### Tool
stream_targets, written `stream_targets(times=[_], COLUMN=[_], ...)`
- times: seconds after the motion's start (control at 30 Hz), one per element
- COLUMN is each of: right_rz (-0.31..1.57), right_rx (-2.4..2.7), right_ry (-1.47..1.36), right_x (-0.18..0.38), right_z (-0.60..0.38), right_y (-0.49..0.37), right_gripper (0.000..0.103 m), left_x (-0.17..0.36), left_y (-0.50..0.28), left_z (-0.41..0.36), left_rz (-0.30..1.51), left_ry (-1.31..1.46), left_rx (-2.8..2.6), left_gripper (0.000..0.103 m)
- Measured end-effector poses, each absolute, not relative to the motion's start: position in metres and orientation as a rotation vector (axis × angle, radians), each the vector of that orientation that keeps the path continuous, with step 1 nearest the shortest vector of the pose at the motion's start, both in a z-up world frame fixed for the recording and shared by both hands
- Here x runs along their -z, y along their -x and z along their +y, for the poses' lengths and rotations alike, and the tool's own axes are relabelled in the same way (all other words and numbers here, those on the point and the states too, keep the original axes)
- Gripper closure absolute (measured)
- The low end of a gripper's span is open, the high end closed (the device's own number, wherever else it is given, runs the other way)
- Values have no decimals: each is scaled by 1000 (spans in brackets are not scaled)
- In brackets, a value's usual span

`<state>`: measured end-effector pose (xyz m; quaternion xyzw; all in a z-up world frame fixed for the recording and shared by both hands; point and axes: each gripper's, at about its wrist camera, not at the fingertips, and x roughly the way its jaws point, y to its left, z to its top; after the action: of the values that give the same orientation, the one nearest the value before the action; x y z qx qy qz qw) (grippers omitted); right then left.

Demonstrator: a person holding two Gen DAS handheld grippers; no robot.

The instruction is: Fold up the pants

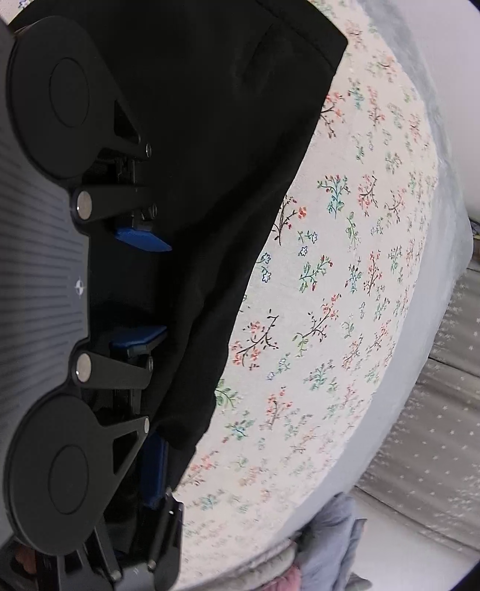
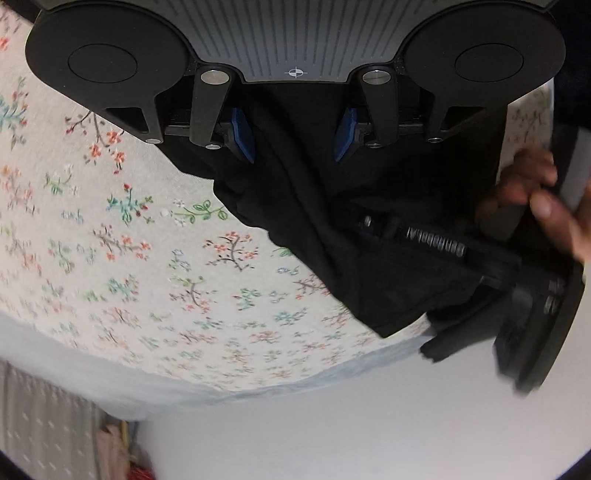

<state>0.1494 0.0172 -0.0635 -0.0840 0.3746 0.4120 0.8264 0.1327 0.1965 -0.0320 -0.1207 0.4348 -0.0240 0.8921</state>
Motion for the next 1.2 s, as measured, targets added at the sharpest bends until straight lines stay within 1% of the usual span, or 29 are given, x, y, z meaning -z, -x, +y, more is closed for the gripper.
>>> stream_targets(times=[0.07, 0.1, 0.13, 0.33, 0.4, 0.47, 0.53, 0.57, 0.6, 0.67, 0.77, 0.8, 0.87, 0.97, 1.07, 1.2], right_rz=[808, 812, 811, 758, 774, 813, 848, 841, 808, 786, 751, 760, 796, 752, 721, 730], right_rx=[-888, -915, -949, -950, -869, -743, -616, -584, -589, -587, -621, -663, -797, -921, -959, -947], right_ry=[134, 117, 100, -157, -170, -54, 159, 260, 293, 307, 379, 378, 331, 322, 377, 469], right_x=[64, 62, 57, 24, 25, 36, 54, 63, 65, 65, 67, 68, 63, 49, 43, 56], right_z=[15, 13, 11, -33, -47, -48, -38, -32, -31, -30, -24, -19, -12, -4, 9, 26], right_y=[-155, -154, -154, -196, -219, -238, -249, -250, -249, -249, -245, -245, -241, -223, -205, -204], right_gripper=[52, 47, 45, 45, 45, 45, 45, 46, 46, 48, 47, 45, 46, 46, 46, 46], left_x=[33, 34, 34, 35, 35, 35, 36, 36, 36, 36, 35, 35, 35, 35, 35, 35], left_y=[-132, -131, -131, -131, -130, -130, -130, -130, -130, -130, -128, -128, -128, -128, -128, -128], left_z=[193, 192, 191, 191, 190, 189, 189, 189, 188, 186, 184, 185, 184, 183, 181, 180], left_rz=[899, 898, 896, 897, 896, 895, 894, 893, 891, 888, 885, 885, 884, 883, 881, 878], left_ry=[217, 203, 192, 179, 170, 166, 166, 162, 158, 149, 143, 145, 145, 141, 135, 128], left_rx=[41, 40, 39, 35, 35, 36, 37, 38, 37, 35, 31, 31, 30, 26, 22, 20], left_gripper=[45, 45, 45, 46, 46, 46, 46, 46, 46, 46, 46, 46, 46, 46, 46, 46])
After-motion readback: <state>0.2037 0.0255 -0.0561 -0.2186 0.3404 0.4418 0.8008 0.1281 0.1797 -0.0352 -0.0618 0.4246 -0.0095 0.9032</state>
